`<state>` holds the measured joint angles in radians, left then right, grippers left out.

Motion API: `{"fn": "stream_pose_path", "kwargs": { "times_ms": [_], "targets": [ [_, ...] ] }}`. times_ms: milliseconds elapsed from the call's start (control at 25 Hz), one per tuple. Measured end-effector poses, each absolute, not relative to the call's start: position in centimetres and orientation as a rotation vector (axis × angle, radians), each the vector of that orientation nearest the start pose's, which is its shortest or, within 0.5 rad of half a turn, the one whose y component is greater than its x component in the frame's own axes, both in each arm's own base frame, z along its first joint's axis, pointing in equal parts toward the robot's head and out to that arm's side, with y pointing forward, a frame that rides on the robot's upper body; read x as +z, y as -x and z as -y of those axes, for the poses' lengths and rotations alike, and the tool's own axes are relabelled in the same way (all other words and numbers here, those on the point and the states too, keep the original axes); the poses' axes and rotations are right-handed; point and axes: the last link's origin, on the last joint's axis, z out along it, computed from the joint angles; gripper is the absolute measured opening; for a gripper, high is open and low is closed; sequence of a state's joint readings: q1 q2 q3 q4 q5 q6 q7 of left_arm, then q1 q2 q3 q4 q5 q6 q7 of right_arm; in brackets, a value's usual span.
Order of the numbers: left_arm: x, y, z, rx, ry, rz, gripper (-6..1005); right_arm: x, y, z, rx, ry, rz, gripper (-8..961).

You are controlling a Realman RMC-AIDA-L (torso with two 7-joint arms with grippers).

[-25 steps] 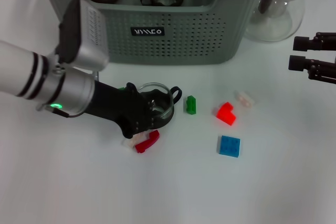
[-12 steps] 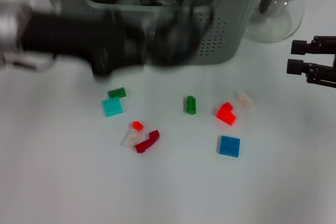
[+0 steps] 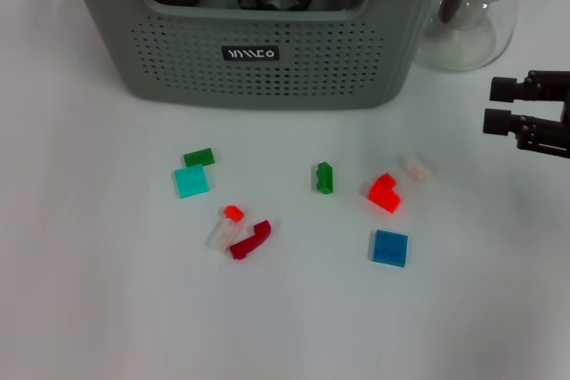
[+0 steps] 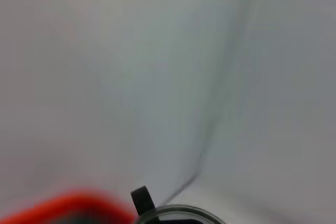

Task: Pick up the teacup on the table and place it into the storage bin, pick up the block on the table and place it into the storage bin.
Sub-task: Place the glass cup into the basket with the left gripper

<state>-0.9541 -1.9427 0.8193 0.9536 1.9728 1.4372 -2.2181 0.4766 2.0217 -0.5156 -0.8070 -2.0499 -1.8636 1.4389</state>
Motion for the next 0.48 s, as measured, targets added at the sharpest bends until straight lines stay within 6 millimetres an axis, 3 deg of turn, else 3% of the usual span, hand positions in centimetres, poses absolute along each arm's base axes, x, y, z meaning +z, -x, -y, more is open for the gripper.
{"fn": "stream_pose_path", "kwargs": {
  "times_ms": [200,480],
  "targets": [
    [4.7,5.5,-48.4,-0.208,2.592,0.843,55,6.5,-27.2,-30.2,0.793,2.755,-0.577,500],
    [-1.4,6.1,-48.9,0.143,2.498,0.740,54,6.2,-27.1,-30.1,0.795,2.763,-0.578,500]
  ]
}}
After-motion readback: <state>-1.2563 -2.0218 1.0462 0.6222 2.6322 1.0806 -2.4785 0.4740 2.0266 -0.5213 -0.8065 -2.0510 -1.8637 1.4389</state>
